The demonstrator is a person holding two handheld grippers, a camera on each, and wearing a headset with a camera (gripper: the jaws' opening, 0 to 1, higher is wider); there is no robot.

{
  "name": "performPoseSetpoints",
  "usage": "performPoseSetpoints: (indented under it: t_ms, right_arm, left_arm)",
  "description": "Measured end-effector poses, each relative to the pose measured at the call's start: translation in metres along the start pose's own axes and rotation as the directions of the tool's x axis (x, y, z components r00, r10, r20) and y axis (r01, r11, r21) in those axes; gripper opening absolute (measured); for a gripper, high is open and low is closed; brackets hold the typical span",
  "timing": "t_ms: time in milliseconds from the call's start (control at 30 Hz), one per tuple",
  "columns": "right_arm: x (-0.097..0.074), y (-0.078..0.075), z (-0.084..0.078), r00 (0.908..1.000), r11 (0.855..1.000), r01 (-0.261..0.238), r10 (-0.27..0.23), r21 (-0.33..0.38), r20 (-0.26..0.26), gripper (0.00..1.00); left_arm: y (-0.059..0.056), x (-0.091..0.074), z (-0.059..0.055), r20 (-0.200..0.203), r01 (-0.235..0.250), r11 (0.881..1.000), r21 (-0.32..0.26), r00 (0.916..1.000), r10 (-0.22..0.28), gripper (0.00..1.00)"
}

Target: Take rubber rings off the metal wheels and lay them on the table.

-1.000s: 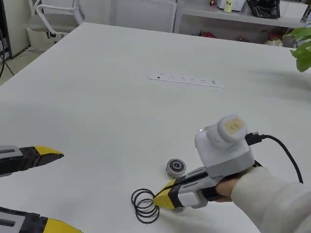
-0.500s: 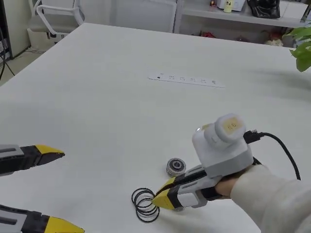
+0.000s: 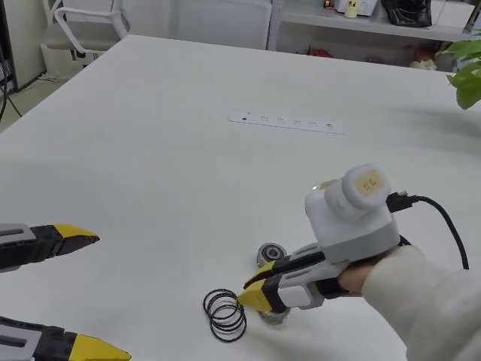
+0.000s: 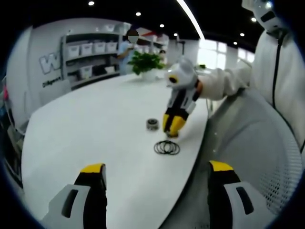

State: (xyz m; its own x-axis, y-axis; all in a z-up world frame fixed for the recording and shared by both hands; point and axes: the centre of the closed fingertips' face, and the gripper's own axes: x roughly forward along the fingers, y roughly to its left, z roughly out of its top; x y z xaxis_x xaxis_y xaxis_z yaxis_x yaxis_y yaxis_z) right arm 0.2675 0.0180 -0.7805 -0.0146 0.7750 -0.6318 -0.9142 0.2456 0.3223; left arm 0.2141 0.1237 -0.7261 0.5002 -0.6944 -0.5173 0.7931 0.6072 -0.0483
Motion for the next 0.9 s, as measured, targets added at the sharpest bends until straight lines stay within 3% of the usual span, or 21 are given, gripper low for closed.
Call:
performPoseSetpoints:
  t_ms: [233, 533, 900]
  right_arm:
    - [-0.012, -0.003, 0.016, 0.9971, 1.0, 0.017, -0.018, 0.008, 0.074, 0.21]
    - [-0.025, 0.008, 0.032, 0.9943, 0.999, 0.025, -0.02, -0.047, 0.105, 0.4]
    - [-0.065, 0.018, 0.053, 0.9792, 0.993, 0.072, -0.053, -0.094, 0.196, 0.54]
  left_arm:
    - [0.0, 0.001, 0.001, 0.001, 0.001, 1.0, -0.001, 1.0, -0.001, 0.89]
    - [-0.001, 0.0, 0.004, 0.005, 0.007, 1.0, 0.01, 1.0, -0.007, 0.91]
    - [0.0, 0.0, 0.004, 0.008, 0.001, 1.0, 0.013, 1.0, -0.001, 0.94]
